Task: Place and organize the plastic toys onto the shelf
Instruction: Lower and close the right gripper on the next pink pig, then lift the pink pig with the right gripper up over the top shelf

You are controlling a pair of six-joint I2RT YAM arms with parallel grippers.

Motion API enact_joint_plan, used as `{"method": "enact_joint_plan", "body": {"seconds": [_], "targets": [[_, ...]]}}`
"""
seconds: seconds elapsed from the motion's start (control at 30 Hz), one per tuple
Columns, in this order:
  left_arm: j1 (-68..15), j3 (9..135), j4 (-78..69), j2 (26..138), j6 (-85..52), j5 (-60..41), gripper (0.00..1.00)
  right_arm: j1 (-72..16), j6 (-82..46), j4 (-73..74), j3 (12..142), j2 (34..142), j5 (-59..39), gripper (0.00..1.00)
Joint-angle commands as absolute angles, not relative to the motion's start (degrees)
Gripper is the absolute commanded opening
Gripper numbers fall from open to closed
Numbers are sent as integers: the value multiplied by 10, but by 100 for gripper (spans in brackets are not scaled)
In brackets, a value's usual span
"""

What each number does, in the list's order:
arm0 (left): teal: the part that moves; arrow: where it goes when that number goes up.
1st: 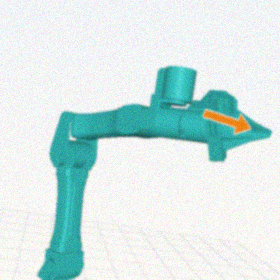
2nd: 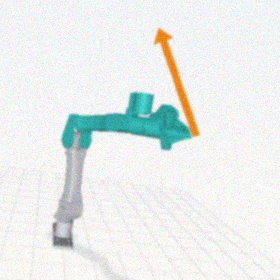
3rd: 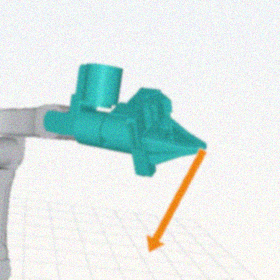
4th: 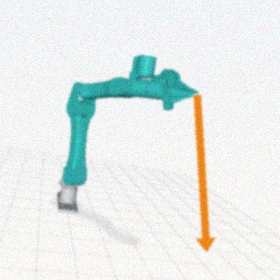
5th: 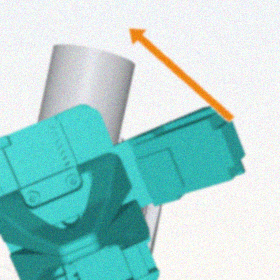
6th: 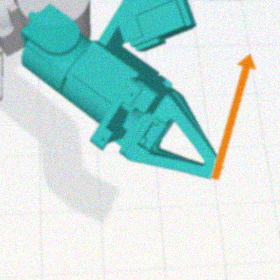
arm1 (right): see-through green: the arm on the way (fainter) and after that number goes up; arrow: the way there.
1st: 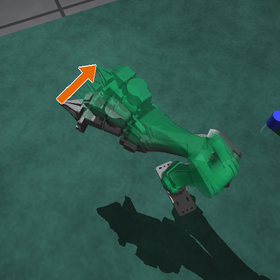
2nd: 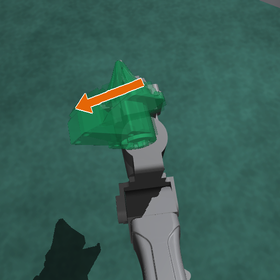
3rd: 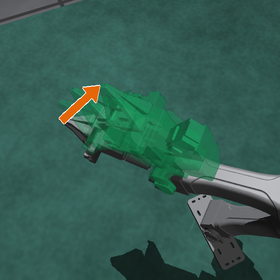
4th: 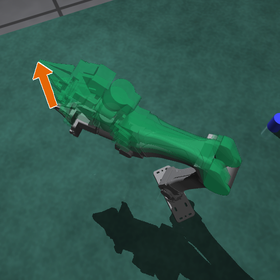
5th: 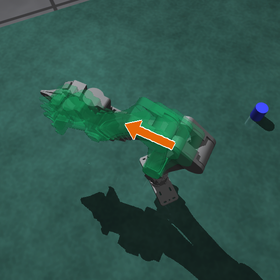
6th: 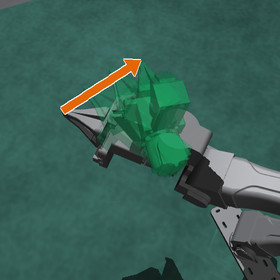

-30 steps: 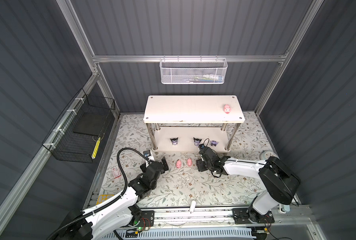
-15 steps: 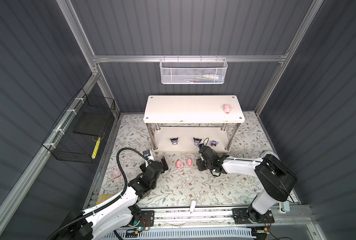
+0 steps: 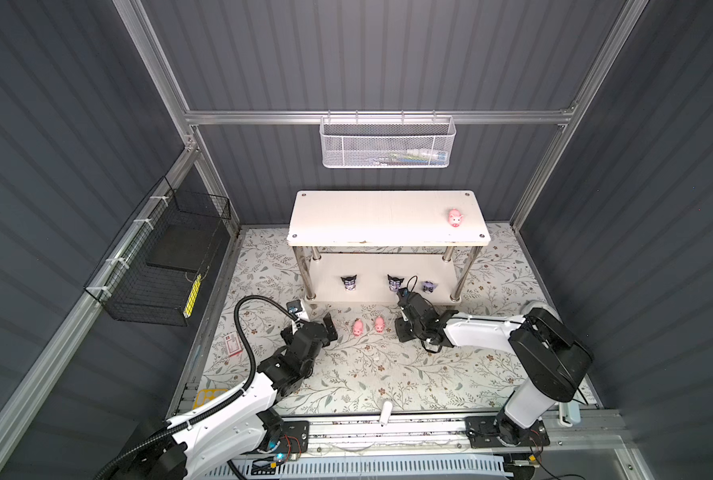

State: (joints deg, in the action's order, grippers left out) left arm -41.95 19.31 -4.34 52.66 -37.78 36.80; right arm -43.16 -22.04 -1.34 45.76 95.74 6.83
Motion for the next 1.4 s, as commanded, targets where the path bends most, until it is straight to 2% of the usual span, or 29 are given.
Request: {"method": "enact_joint_plan", "body": {"seconds": [0.0,0.47,0.67,0.9,1.07,1.37], "targets": [[-415,187,-52,527,-385,366,99,-429,-222,-29,461,947,71,33],[-414,184,-41,515,-382,363,99,-434,-239,-171,437,771,23,29],[-411,184,-40,509,-380,364,99,-457,-247,-318,452,659,37,29],[-410,179,-47,506,-380,360,99,-473,-257,-491,552,544,47,29],[-408,177,-53,507,-378,358,99,-473,-226,-586,689,563,59,28],[-408,173,-55,498,-374,352,99,-472,-163,-681,987,694,93,28]]}}
